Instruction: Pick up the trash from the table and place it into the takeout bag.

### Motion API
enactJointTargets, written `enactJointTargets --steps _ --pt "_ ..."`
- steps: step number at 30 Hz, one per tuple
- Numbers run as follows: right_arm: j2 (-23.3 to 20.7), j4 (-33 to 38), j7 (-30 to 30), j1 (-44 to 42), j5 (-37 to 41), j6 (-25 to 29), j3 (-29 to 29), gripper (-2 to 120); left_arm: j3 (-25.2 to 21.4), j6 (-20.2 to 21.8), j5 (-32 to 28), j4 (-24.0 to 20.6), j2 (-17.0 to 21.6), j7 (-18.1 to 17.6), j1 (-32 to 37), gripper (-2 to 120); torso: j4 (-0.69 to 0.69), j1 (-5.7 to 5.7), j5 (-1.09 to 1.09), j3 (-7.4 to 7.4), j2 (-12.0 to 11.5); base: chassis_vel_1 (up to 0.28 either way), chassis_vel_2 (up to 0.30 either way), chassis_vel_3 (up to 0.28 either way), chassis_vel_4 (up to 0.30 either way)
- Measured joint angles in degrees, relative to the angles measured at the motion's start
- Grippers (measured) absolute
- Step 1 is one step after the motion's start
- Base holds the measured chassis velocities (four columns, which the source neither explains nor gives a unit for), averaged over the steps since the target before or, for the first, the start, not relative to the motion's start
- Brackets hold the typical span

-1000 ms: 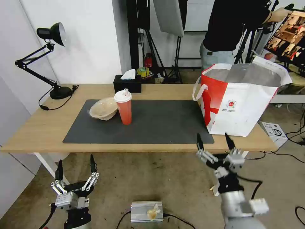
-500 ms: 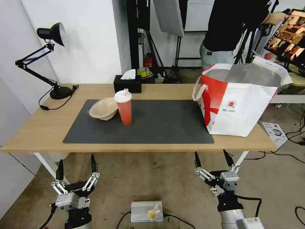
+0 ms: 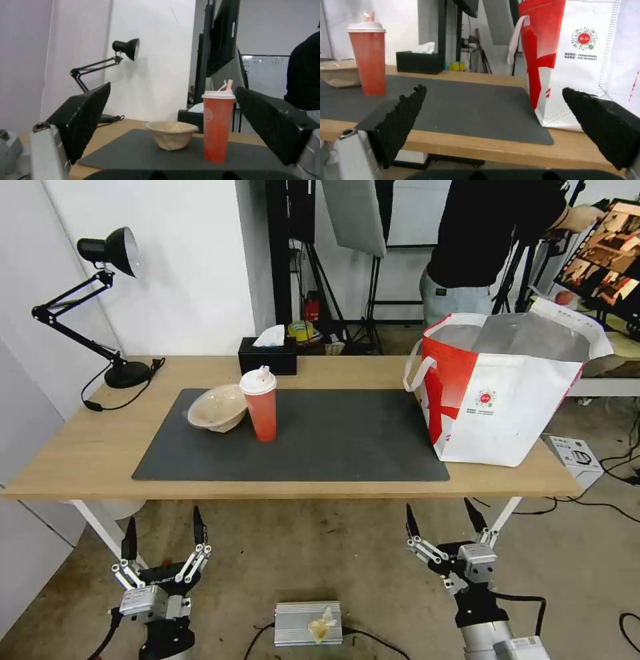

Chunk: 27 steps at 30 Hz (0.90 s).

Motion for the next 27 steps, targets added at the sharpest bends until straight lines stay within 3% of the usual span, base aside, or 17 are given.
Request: enactJointTargets --steps 12,19,20,24,27 --pt "0.8 -0.1 -1.8 0.0 -0.3 0.9 -0.6 100 0.2 -0.1 0.2 0.1 -0.1 0.0 0.0 100 0.0 0.0 -0.01 0.0 0.0 0.0 0.0 0.0 0.0" --pt "-0.6 -0.3 -19.7 2.9 9.6 8.1 -1.7 100 0.7 -0.5 0.5 0.6 -0.6 0.1 -0.1 100 0.0 0.0 0.0 0.0 0.0 0.0 0.0 0.0 0.0" --pt "-0.6 -0.3 -19.7 2.9 9.6 8.1 -1.7 100 0.7 -0.5 0.5 0.6 -0.6 0.1 -0.1 100 0.0 0.0 0.0 0.0 0.0 0.0 0.0 0.0 0.0" --pt "-3.9 0.6 -32.4 6.6 17.4 9.5 -1.7 100 0.9 -0.5 0.7 0.9 -0.7 0.1 -0.4 100 0.01 0.0 0.0 0.0 0.0 0.0 0.0 0.0 0.0" --pt "-5.7 1.1 -36.6 8.7 21.3 8.6 -1.5 100 0.9 -0.5 0.8 0.7 -1.0 0.1 -0.5 100 0.0 0.0 0.0 0.0 0.0 0.0 0.0 0.0 0.0"
